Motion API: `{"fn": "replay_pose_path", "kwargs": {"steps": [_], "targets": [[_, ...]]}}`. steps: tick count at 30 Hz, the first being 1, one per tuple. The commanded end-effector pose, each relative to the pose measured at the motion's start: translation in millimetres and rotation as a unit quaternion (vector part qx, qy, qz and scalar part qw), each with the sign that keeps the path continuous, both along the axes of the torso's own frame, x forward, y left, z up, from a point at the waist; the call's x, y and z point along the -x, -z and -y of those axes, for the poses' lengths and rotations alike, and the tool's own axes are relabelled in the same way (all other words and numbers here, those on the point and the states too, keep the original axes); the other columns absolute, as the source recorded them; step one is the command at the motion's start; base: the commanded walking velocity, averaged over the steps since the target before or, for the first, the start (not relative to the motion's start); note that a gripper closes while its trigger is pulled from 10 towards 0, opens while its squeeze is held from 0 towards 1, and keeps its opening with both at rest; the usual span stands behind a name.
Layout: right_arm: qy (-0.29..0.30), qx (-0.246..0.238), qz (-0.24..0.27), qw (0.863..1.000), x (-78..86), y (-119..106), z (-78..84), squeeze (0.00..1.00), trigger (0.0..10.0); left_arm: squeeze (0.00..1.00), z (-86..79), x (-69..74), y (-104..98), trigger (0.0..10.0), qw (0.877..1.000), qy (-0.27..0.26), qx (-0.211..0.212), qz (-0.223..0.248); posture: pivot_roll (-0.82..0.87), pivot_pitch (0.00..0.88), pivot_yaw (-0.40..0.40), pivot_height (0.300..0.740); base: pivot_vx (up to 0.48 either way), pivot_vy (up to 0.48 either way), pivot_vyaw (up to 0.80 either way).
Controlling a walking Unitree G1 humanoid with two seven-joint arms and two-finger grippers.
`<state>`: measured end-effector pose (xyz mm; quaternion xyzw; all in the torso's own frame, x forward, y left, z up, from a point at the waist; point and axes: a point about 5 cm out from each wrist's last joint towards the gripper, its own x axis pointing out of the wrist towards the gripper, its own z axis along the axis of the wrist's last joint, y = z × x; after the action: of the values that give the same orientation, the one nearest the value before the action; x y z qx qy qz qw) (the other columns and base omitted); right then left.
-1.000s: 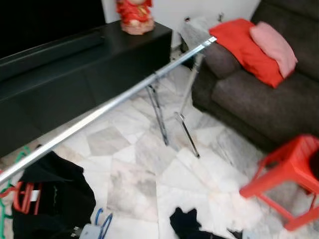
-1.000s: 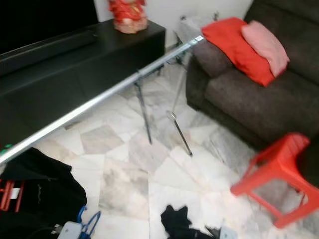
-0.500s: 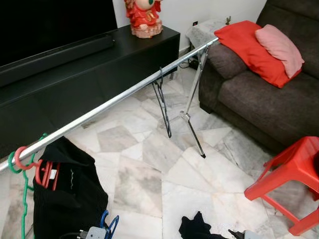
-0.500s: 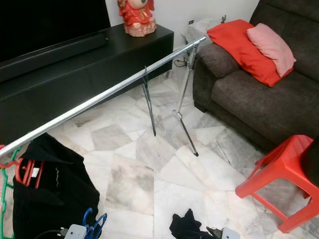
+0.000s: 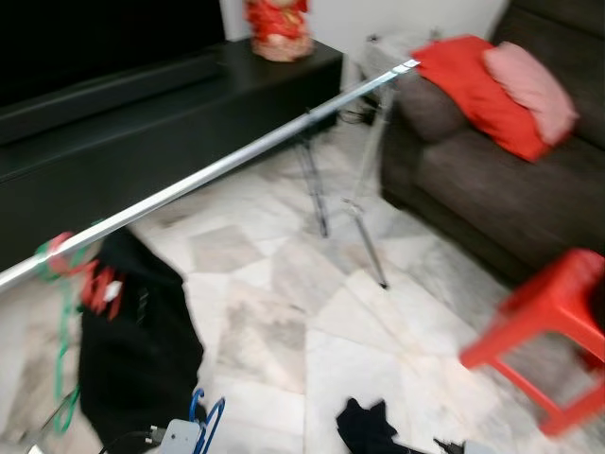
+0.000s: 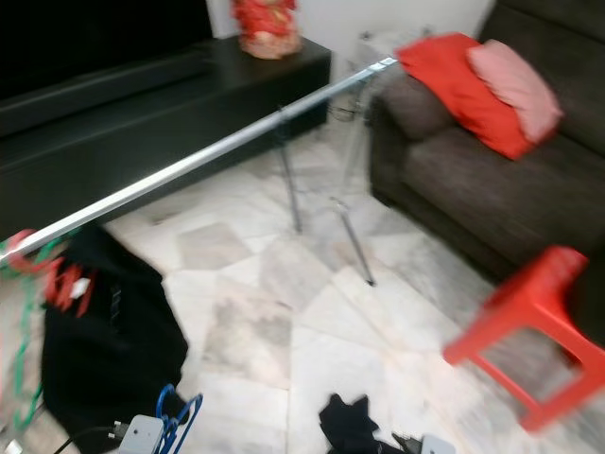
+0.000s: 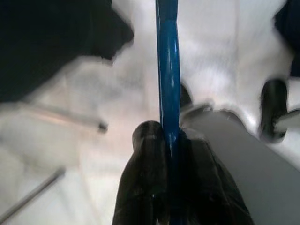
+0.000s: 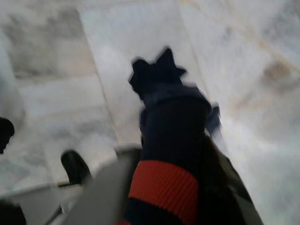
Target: Hang hanger
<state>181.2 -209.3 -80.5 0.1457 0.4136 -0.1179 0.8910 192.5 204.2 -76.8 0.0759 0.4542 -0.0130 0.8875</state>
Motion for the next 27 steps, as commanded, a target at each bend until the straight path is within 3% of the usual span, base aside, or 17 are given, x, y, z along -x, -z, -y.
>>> {"fn": "replay_pose_path", "kwargs": {"steps": [1, 27], "targets": [[0.012, 0.001, -0.014, 1.0, 10.2, 4.1, 3.7, 0.0, 10.0, 0.0, 0.7, 10.9, 5.8, 10.0, 1.0, -0.005, 0.006, -0.02, -0.05, 0.133, -0.01, 0.74, -0.281, 0.0, 0.0], [0.019, 0.006, -0.006, 1.0, 10.8, 3.6, 5.3, 0.0, 10.0, 0.0, 4.5, 11.2, 6.4, 10.0, 1.0, 0.0, 0.01, -0.018, -0.05, 0.131, -0.006, 0.74, -0.31, 0.0, 0.0]]}}
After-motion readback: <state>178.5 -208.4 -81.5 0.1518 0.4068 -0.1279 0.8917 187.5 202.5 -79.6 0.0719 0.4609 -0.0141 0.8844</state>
